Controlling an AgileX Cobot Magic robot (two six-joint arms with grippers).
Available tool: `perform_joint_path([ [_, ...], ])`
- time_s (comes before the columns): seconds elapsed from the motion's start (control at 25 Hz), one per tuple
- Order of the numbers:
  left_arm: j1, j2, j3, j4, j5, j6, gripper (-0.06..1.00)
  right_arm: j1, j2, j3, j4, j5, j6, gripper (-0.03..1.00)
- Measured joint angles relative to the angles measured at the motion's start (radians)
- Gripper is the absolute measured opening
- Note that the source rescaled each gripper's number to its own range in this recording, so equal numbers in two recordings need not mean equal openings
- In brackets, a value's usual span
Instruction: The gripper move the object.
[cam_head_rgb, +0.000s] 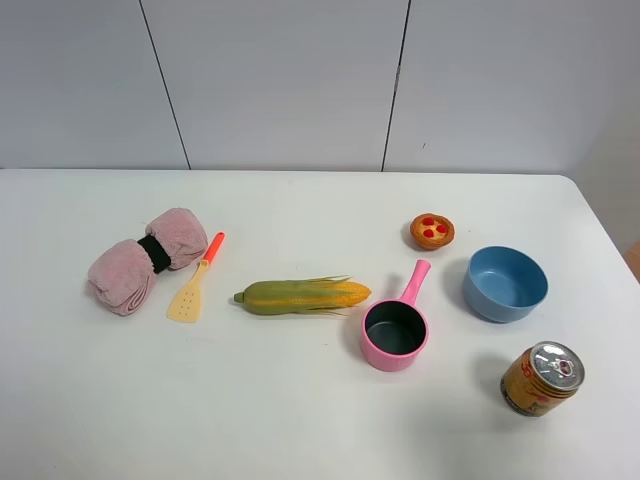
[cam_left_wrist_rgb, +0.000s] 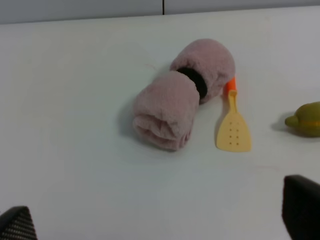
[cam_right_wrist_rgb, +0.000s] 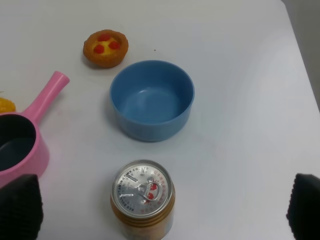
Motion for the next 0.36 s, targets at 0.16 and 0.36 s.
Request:
perform_joint_path([
  [0.16,0.0,0.0,0.0,0.0,0.0,0.0,1.0,0.0,0.0,0.0,0.0,0.0,0.0,1.0],
  [0.36,0.0,0.0,0.0,0.0,0.0,0.0,1.0,0.0,0.0,0.0,0.0,0.0,0.0,1.0],
])
